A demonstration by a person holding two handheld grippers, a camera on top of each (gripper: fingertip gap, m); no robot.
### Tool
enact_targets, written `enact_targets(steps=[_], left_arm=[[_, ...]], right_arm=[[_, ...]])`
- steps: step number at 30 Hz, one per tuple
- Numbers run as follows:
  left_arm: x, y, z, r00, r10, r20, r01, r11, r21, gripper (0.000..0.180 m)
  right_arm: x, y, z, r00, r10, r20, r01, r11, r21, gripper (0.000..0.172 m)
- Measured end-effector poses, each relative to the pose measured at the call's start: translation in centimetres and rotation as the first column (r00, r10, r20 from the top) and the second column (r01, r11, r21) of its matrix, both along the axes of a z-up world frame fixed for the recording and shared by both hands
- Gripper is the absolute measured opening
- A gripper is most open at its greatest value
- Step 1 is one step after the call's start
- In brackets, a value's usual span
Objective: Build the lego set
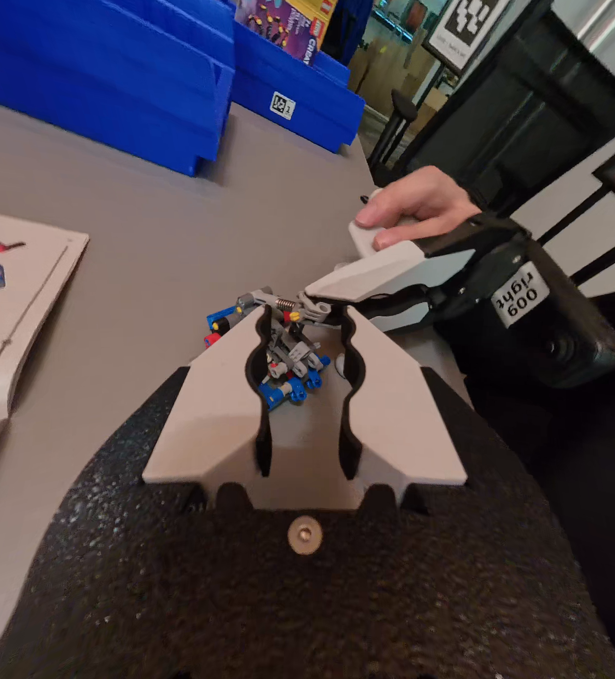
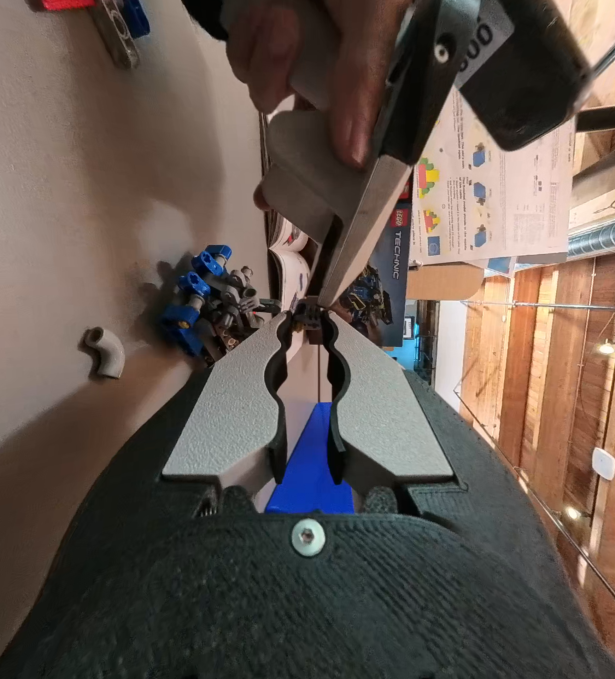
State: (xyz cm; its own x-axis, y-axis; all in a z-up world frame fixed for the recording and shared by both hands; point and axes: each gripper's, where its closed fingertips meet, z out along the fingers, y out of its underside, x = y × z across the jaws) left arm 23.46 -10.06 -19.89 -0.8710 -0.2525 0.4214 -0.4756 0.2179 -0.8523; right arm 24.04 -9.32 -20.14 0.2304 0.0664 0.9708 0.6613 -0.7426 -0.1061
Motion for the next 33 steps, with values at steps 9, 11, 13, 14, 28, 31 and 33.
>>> enact_targets(steps=[9,11,13,14,28,31,33], left_arm=[[-0.2,-0.01,-0.39,0.995,-0.02,-0.102,0.016,0.999,-0.041,0.018],[-0.32,0.08,-0.58,0.996,-0.03,-0.084,0.029,0.999,-0.02,0.018],[-0.39,0.08,-0.68,0.997,-0.034,-0.063,0.034,0.999,-0.006,0.018],[-0.44,0.01,-0.64,0.998,-0.036,-0.059,0.035,0.999,-0.008,0.018],[-0.35,-0.16,-0.57,0.997,-0.03,-0.077,0.028,0.999,-0.031,0.018],[-0.39,-0.32,-0.36,0.995,-0.031,-0.09,0.026,0.999,-0.046,0.018],[-0.41,-0.38,-0.27,0.995,-0.03,-0.1,0.025,0.998,-0.053,0.018]], right_arm=[[0.13,0.07,-0.11,1.0,-0.006,0.016,0.006,1.0,-0.007,0.013],[0.01,0.13,-0.28,1.0,0.002,-0.01,-0.002,1.0,-0.002,0.013],[0.04,0.11,-0.48,1.0,0.002,-0.023,-0.003,1.0,-0.004,0.015],[0.06,0.09,-0.55,1.0,0.002,-0.03,-0.002,1.0,-0.003,0.021],[-0.12,-0.24,-0.84,0.964,0.044,-0.263,-0.007,0.99,0.139,0.021],[0.1,-0.19,-0.55,0.956,0.044,-0.289,0.01,0.983,0.181,0.014],[0.03,-0.2,-0.42,0.946,0.055,-0.32,0.015,0.977,0.211,0.012]])
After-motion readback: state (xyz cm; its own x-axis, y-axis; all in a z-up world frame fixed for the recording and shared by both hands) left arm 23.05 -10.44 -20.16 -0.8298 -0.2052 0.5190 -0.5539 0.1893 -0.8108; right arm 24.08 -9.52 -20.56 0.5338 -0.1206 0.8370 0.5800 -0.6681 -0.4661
